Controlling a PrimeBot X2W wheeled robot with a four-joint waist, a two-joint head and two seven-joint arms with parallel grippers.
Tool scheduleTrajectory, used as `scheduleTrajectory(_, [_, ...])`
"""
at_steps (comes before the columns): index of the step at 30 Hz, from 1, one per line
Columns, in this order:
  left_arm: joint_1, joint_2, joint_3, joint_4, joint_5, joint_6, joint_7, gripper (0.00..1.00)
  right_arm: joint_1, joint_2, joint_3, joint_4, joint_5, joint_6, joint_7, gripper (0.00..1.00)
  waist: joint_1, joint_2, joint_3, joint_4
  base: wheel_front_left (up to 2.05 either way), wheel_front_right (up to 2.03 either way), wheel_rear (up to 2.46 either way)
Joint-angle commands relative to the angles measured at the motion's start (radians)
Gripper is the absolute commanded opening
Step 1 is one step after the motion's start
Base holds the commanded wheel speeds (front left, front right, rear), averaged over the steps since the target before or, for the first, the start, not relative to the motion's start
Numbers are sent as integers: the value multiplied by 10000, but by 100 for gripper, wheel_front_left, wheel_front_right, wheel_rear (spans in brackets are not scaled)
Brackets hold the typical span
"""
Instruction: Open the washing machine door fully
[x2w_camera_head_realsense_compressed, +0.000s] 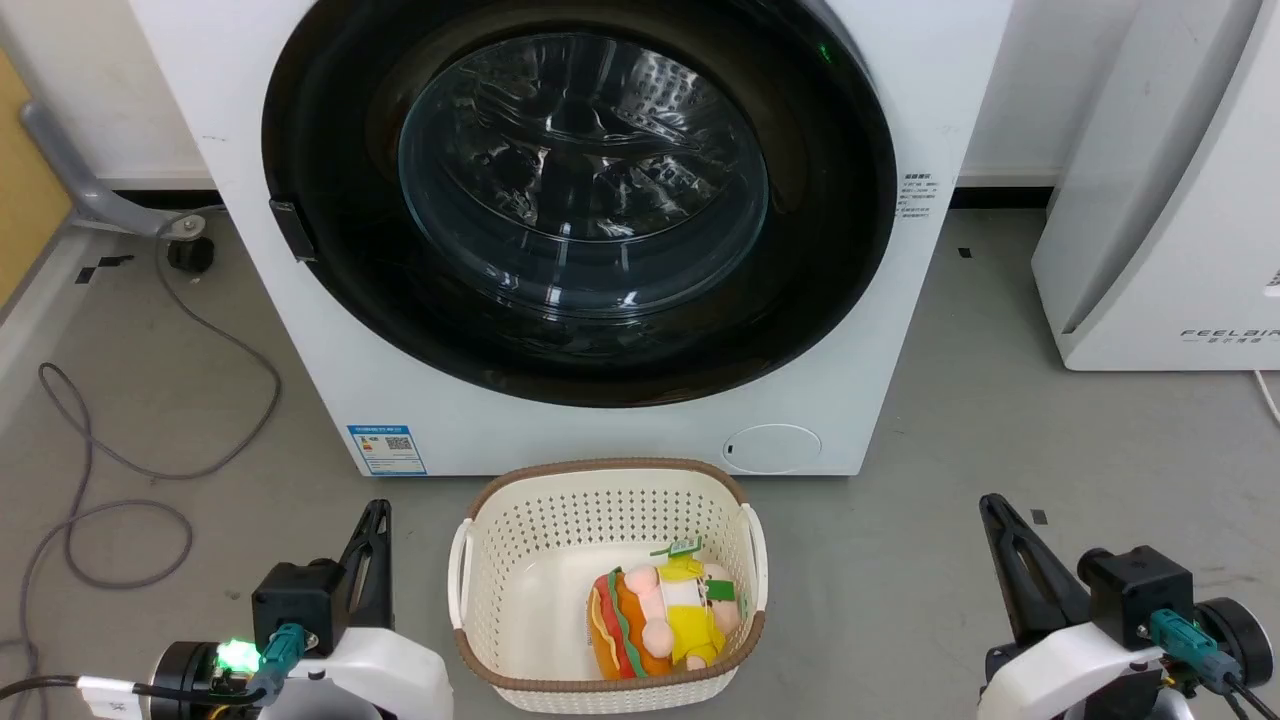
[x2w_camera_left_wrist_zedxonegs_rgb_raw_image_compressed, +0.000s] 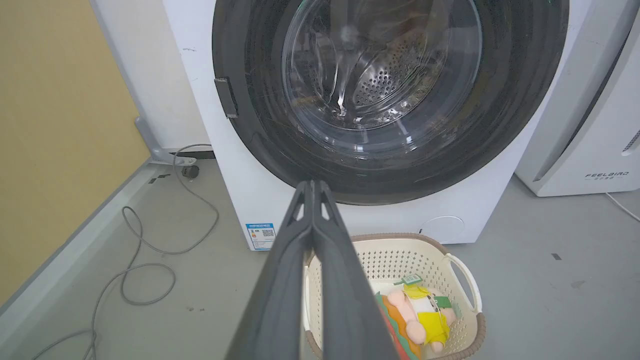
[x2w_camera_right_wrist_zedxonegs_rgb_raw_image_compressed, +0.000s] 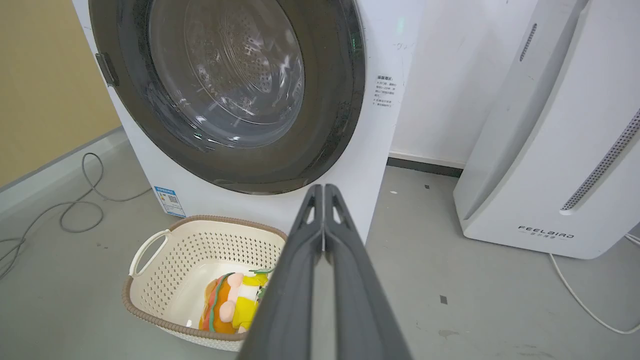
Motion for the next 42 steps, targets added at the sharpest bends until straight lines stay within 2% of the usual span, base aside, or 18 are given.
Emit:
scheduleTrajectory(1, [-160, 3, -20, -47, 28, -41, 3, 0, -116, 45, -20, -45, -78, -7, 5, 0, 0, 0, 0, 0, 0, 0, 0])
scheduleTrajectory(7, [4, 0, -3, 10, -5, 2, -3, 0, 6, -4, 5, 6, 8, 0, -3, 0, 0, 0, 0, -1, 0, 0, 0])
scheduleTrajectory(8, [1, 0, -19, 19, -13, -1, -15, 100, 9, -3, 3, 16, 18, 0, -12, 100, 0, 0, 1, -2, 0, 0, 0])
scheduleTrajectory(14, [-71, 0, -188, 180, -120, -1, -143, 100, 17, -1, -10, 163, 127, 0, -132, 100, 0, 0, 8, -13, 0, 0, 0])
scheduleTrajectory(15, [-86, 0, -216, 211, -141, 3, -164, 100, 15, -1, -12, 191, 151, 0, -153, 46, 0, 0, 9, -15, 0, 0, 0])
scheduleTrajectory(16, [-101, 0, -245, 242, -162, 7, -185, 100, 13, 0, -13, 220, 174, -1, -176, 0, 0, 0, 11, -16, 0, 0, 0])
scheduleTrajectory(26, [-227, 0, -474, 457, -320, 45, -394, 100, -68, 4, -46, 416, 907, -1, -394, 0, 0, 0, 38, -32, 0, 0, 0])
scheduleTrajectory(42, [-532, 1, -827, 675, -541, 121, -729, 100, -916, -11, -563, 808, 4342, -2, -587, 0, 0, 0, 306, -43, 0, 0, 0])
